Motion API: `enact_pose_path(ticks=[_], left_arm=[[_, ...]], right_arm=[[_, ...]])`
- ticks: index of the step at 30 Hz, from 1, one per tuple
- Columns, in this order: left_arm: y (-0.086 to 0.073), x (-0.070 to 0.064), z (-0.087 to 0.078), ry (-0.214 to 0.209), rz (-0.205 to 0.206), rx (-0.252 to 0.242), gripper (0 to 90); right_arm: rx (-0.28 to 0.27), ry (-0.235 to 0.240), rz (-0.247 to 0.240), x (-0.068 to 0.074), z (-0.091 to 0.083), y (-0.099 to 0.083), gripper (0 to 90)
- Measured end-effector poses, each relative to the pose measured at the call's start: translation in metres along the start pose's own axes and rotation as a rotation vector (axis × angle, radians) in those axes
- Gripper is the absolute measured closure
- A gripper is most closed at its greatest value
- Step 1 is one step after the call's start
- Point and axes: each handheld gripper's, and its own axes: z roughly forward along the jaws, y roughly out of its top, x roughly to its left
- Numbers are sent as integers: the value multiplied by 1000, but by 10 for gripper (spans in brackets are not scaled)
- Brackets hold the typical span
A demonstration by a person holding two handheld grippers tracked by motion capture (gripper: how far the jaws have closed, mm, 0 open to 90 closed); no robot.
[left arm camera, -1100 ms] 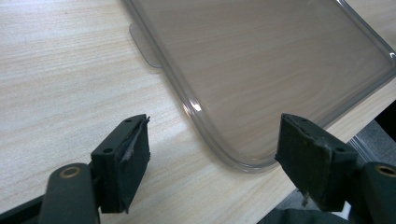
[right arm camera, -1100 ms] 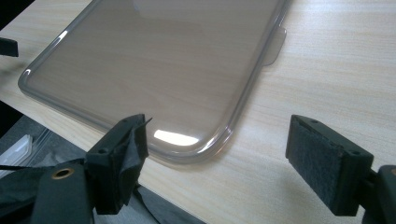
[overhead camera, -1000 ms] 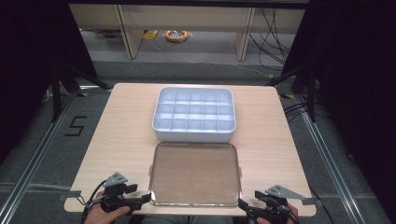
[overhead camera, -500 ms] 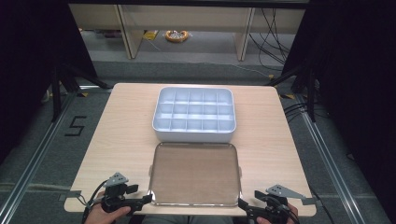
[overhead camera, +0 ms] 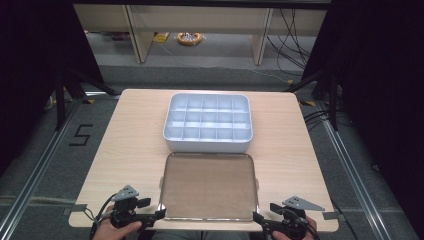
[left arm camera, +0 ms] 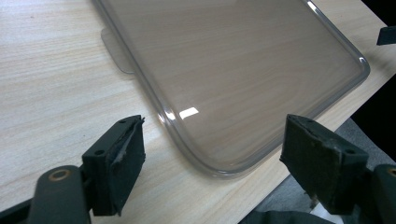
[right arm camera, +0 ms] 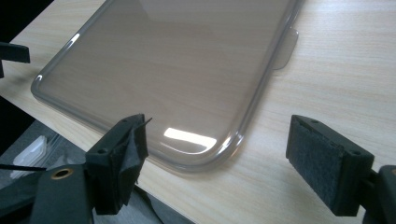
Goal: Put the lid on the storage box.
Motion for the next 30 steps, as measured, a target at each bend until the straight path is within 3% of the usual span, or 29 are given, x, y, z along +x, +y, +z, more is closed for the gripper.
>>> enact_pose_path(ticks=[2,3,4,6,8,9,10,12,13,14,15,16,17,18,20,21,22,23,27,28,29,30], left_arm=[[0,-2,2,0,5,-11,254],[1,-4,3,2,6,-14,288],[2,-5,3,0,13,-11,288],[5,-7,7,0,19,-15,318],[5,-9,10,-7,15,-18,328],[5,-9,10,-7,15,-18,328],[6,-9,11,-6,18,-6,330],[8,-8,13,0,15,-8,334],[9,-5,14,8,11,-6,341],[9,-5,14,8,11,-6,347],[11,-2,16,19,0,-2,351],[12,1,17,29,5,5,357],[12,2,18,34,0,15,367],[12,2,18,34,0,15,375],[14,7,22,26,-27,24,395],[14,7,22,26,-27,24,409],[15,11,22,31,10,50,429],[15,12,23,34,5,53,438],[16,13,23,37,-6,57,482],[16,15,23,37,9,67,482],[17,17,23,45,2,64,502],[17,18,23,45,4,72,507]], right_arm=[[1,-8,-4,-1,3,1,227],[9,-9,-40,-4,3,3,234],[9,-9,-40,-4,3,3,234],[-3,17,21,-2,6,4,243],[-7,24,-2,-6,7,6,249],[-7,24,-2,-6,7,6,249],[5,21,39,-5,9,7,253],[1,19,18,-7,11,7,255],[8,30,71,-3,14,8,262],[-6,13,26,-7,17,10,264],[9,18,47,-5,17,11,267],[10,-1,6,-8,18,13,270],[-2,18,12,-9,21,14,274],[8,1,2,-10,22,16,278],[9,-2,3,-11,26,18,290],[9,-2,3,-11,26,18,290],[10,9,24,-12,31,21,295],[6,9,45,-12,33,21,302],[24,-5,28,-14,39,26,313],[31,-3,80,-10,40,26,317],[26,-17,42,-14,44,28,327],[46,-10,34,-14,44,29,328]])
